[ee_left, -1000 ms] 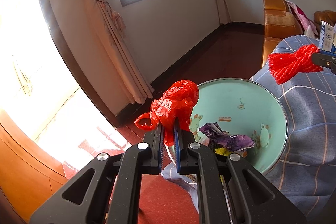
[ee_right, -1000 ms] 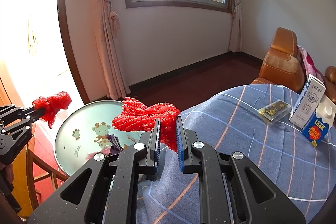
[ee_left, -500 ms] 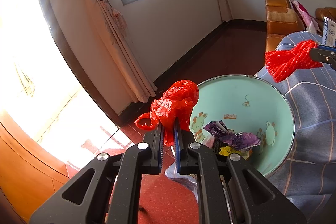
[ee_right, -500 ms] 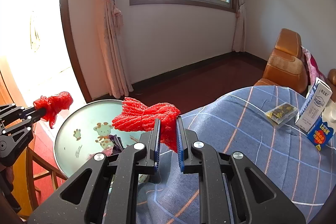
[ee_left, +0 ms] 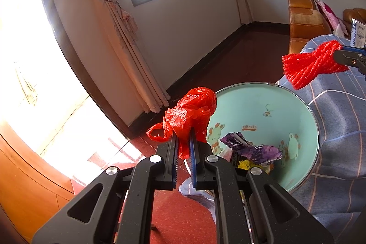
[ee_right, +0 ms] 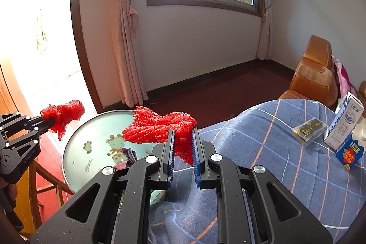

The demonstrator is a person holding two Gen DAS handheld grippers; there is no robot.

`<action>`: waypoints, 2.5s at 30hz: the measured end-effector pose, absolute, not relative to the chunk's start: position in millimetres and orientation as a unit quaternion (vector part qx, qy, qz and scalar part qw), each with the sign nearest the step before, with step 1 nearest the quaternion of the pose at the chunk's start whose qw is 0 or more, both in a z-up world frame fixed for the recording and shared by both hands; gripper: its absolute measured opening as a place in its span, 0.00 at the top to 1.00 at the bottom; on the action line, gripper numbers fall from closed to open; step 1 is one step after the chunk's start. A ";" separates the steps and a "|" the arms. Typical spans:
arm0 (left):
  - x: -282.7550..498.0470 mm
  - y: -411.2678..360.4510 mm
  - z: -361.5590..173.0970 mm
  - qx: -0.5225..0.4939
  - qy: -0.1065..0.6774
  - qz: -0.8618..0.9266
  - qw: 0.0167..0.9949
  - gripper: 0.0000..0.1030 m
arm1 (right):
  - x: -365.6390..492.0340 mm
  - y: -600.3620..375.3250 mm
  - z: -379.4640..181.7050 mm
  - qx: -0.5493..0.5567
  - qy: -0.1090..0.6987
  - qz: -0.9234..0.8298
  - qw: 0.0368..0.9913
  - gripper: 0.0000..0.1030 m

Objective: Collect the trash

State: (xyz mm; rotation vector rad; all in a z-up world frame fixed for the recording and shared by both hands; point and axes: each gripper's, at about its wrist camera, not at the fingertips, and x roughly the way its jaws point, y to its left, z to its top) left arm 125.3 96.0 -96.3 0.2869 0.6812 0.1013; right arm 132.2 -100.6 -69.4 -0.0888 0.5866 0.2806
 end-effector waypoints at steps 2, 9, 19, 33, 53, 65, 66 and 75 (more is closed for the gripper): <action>125.1 96.1 -96.4 0.139 0.333 0.049 0.931 0.92 | 132.6 -100.2 -68.9 -0.044 0.288 0.139 0.946 0.86; 123.2 92.1 -96.2 0.136 0.331 0.036 0.933 0.82 | 134.8 -91.9 -71.3 -0.047 0.291 0.155 0.943 0.84; 114.6 91.8 -84.9 0.124 0.307 0.043 0.942 0.33 | 128.4 -101.1 -69.3 -0.023 0.280 0.144 0.949 0.47; 83.9 79.0 -45.9 0.089 0.248 0.031 0.964 0.10 | 59.2 -138.8 -39.6 -0.009 0.221 0.074 0.972 0.36; 68.4 68.3 -32.8 0.092 0.228 0.025 0.969 0.06 | 28.6 -155.3 -21.7 0.000 0.189 0.051 0.981 0.33; 67.1 69.3 -31.0 0.093 0.225 0.033 0.969 0.06 | 27.2 -155.0 -22.5 0.002 0.185 0.048 0.982 0.31; 66.8 69.8 -30.7 0.092 0.224 0.034 0.970 0.06 | 27.3 -155.3 -22.7 0.003 0.186 0.048 0.981 0.31; 67.1 69.6 -30.4 0.092 0.224 0.034 0.970 0.06 | 27.3 -156.4 -24.0 0.003 0.185 0.048 0.982 0.31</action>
